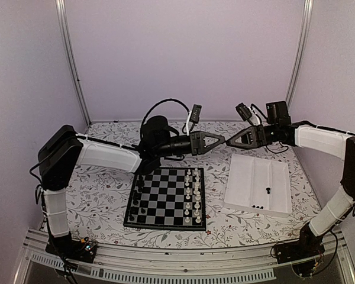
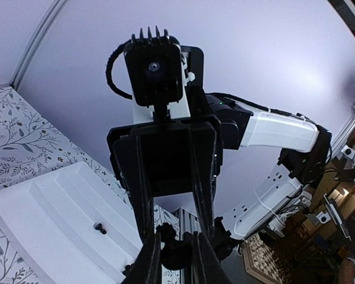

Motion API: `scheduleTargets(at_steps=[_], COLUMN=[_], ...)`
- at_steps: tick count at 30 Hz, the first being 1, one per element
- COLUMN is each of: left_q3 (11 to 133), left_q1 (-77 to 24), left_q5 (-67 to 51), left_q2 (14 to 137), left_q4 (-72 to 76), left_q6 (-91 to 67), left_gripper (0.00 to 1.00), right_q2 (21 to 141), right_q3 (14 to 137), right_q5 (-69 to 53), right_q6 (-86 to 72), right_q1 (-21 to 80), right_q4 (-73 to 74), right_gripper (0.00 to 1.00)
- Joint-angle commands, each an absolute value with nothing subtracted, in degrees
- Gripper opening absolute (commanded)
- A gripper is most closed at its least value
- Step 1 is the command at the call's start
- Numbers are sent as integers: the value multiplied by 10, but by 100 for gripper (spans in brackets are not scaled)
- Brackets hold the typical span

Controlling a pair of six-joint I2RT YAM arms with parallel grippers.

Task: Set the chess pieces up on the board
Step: Place the chess piece on the chessboard.

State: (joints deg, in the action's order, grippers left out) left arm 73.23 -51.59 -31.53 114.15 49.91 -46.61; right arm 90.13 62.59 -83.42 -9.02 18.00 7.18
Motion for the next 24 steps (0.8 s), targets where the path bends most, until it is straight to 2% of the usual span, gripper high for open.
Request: scheduleTargets(at_steps=[1, 11, 18, 22, 24], left_q3=[752, 765, 766, 763, 756], left_q1=[-519, -521, -521, -516, -509], left_q5=[-321, -322, -321, -308, -289], left_q2=[1156, 1165, 1161, 1134, 1097], left_q4=[507, 487, 461, 398, 336], left_q6=[-471, -471, -459, -414, -373], left_gripper=[13, 13, 14, 26, 35], right_q2=[903, 904, 905, 910, 910], right_q3=[636, 642, 662, 702, 725], right_q5=[-842, -841, -814, -755, -715], right_q6=[-91, -91, -66, 6, 54], right_q1=[185, 185, 179, 179, 181], right_q4=[60, 59, 85, 176, 225], right_gripper=[35, 24, 9, 5, 4])
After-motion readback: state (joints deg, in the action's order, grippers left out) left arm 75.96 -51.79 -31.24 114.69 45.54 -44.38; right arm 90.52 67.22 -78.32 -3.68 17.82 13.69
